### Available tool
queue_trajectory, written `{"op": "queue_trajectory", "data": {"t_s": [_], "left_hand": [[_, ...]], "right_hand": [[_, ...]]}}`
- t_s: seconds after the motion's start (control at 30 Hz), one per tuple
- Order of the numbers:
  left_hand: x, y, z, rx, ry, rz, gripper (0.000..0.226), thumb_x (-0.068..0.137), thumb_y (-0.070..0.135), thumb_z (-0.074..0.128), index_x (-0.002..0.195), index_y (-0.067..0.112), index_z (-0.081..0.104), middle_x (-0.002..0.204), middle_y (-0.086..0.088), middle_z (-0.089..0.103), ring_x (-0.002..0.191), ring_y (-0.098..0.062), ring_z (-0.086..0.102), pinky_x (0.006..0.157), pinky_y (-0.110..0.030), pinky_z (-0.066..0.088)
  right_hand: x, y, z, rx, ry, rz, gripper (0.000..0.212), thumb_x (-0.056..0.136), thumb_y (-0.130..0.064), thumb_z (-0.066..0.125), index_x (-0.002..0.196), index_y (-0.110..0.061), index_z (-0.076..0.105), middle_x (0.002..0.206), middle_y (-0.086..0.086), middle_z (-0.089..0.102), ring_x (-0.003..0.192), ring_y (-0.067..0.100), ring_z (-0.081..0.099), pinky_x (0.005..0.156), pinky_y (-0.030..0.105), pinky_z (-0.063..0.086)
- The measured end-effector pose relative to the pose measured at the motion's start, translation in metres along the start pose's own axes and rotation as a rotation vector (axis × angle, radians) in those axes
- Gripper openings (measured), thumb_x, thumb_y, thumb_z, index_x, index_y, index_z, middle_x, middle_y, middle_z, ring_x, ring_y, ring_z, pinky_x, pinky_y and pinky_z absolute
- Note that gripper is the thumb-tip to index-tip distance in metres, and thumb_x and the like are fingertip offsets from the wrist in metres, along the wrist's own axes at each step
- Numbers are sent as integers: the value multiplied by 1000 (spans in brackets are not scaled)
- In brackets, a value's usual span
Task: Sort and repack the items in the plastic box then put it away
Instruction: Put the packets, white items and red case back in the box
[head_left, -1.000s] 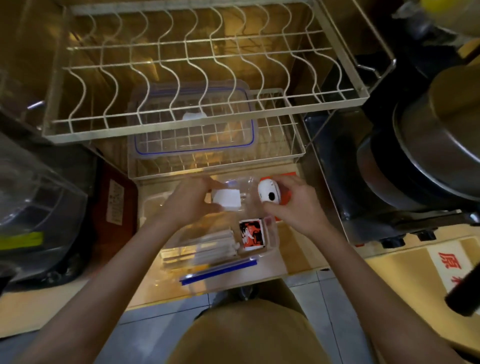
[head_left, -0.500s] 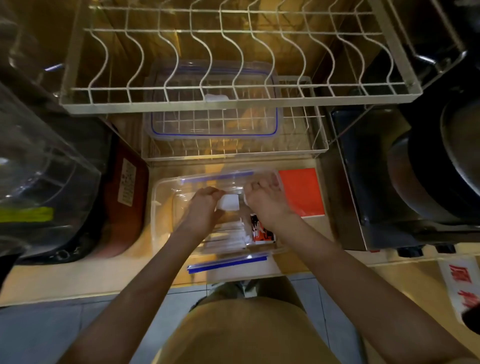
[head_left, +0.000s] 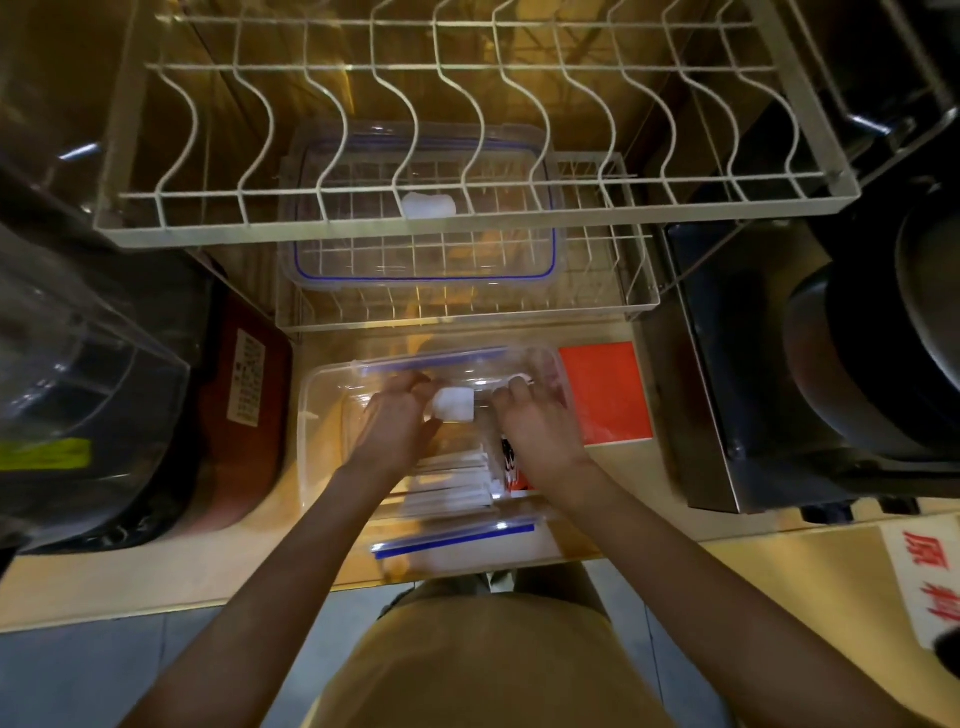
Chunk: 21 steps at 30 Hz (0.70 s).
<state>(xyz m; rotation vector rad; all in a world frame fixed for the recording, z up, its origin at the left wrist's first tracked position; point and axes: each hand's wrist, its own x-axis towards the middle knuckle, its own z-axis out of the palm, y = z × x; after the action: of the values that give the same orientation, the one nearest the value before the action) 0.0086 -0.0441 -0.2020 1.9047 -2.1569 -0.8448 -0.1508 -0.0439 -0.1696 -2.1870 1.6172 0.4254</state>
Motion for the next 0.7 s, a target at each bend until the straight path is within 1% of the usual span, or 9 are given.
{"op": "queue_trajectory", "data": {"t_s": [0.07, 0.1, 0.17, 0.27, 0.37, 0.47, 0.57, 0.7], "left_hand": [[2, 1, -1, 3, 0, 8, 44, 78, 12, 67, 121, 17, 57, 124, -7, 57, 113, -23, 54, 97, -34, 44], [3, 1, -1, 8, 5, 16, 43, 78, 12, 67, 120, 16, 58, 124, -7, 57, 113, -23, 54, 97, -34, 44], [5, 2, -1, 10, 13, 26, 43, 79, 11, 66, 121, 16, 57, 126, -7, 56, 114, -23, 53, 98, -34, 44], [7, 3, 0, 7, 2, 10, 46, 81, 9, 64, 125, 16, 53, 130, -7, 52, 118, -22, 50, 102, -34, 43], [9, 2, 1, -102, -11, -28, 45, 82, 5, 62, 125, 16, 53, 131, -9, 49, 120, -24, 49, 104, -40, 43], [11, 0, 2, -34, -50, -24, 45, 84, 7, 60, 128, 15, 51, 133, -11, 49, 123, -26, 47, 105, -38, 41], [11, -1, 2, 14, -36, -31, 48, 84, 8, 60, 129, 21, 50, 132, -7, 49, 124, -24, 46, 105, -39, 41], [12, -2, 2, 24, -38, -54, 49, 83, 8, 61, 129, 22, 50, 133, -6, 48, 125, -25, 45, 106, -39, 41]], "right_hand": [[-3, -1, 3, 29, -9, 16, 36, 93, -2, 35, 128, -1, 42, 131, 17, 46, 119, 34, 49, 101, 46, 37], [-4, -2, 4, 45, -12, 19, 36, 92, -1, 37, 128, 0, 42, 130, 17, 46, 117, 33, 50, 99, 45, 39], [-4, -2, 7, 79, -7, 25, 41, 90, -1, 43, 131, -1, 38, 132, 16, 43, 119, 30, 48, 97, 40, 41], [-4, -3, 10, 123, -4, 42, 54, 87, -3, 53, 137, -3, 32, 138, 14, 36, 125, 28, 40, 97, 36, 42], [-4, -4, 13, 113, 25, 48, 55, 88, -5, 50, 139, -2, 29, 140, 14, 33, 128, 29, 36, 100, 37, 42], [-2, -3, 17, 117, 64, 56, 53, 90, -7, 48, 139, -3, 29, 141, 14, 32, 129, 29, 34, 99, 36, 42], [-2, -3, 18, 152, 81, 64, 51, 91, -7, 47, 139, -3, 31, 141, 13, 34, 129, 27, 35, 100, 35, 42], [-5, -2, 21, 205, 93, 79, 52, 89, -6, 48, 138, -3, 32, 141, 11, 35, 126, 25, 38, 101, 33, 42]]}}
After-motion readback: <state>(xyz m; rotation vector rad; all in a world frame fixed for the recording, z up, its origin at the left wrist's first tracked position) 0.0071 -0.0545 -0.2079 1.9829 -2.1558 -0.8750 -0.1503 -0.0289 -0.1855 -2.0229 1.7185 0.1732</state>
